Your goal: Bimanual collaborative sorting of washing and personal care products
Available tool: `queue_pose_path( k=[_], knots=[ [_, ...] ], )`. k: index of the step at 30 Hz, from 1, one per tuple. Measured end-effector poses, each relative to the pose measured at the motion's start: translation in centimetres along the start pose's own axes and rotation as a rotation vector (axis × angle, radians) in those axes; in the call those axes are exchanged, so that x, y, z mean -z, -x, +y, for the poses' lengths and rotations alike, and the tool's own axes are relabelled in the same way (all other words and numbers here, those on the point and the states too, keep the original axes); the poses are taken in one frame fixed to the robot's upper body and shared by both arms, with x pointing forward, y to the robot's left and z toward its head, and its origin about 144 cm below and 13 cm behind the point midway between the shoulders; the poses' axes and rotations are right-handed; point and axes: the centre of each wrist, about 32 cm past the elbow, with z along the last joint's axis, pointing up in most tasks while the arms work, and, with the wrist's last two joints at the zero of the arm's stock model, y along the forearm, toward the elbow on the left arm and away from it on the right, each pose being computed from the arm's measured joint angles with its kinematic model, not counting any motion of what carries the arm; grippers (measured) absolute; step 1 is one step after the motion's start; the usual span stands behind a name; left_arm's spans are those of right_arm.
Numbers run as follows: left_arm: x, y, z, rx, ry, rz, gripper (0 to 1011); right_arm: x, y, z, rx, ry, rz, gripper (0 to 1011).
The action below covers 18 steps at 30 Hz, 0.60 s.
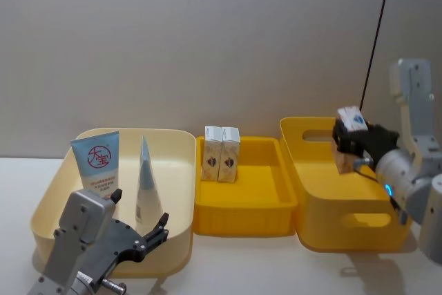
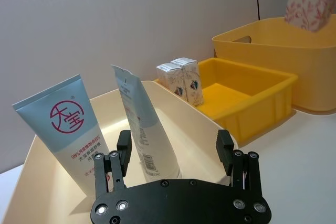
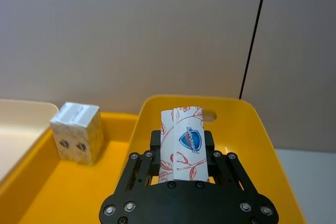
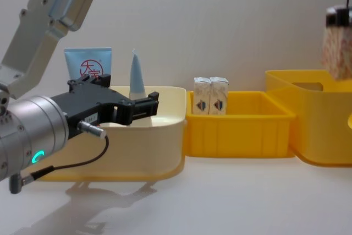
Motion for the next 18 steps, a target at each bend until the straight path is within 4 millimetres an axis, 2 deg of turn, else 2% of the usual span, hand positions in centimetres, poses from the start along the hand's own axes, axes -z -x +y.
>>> queue_pose_path(
  k=[3,6,12,14,15,18],
  knots=[
    [0.0,0.0,0.0,0.0,0.0,0.0,1003,1.4,-0.8,0.0,0.003,0.042,0.014,432],
    [0.0,0.0,0.0,0.0,0.0,0.0,1003,2.3,-1.3,0.0,0.003,0.067,0.026,494],
    [0.0,0.0,0.0,0.0,0.0,0.0,1003,3.3,-1.9,-0.1,0.004,0.099,0.04,717],
    [0.0,0.0,0.0,0.0,0.0,0.0,1003,3.7,-2.1,-0.1,0.005,0.11,0.044,737],
    [0.0,0.0,0.0,0.0,0.0,0.0,1003,3.8,-2.2,-0.1,0.005,0.113,0.045,795],
    [0.0,0.0,0.0,0.0,0.0,0.0,1003,4.2,-2.4,-0.1,0.004,0.122,0.049,867]
  ],
)
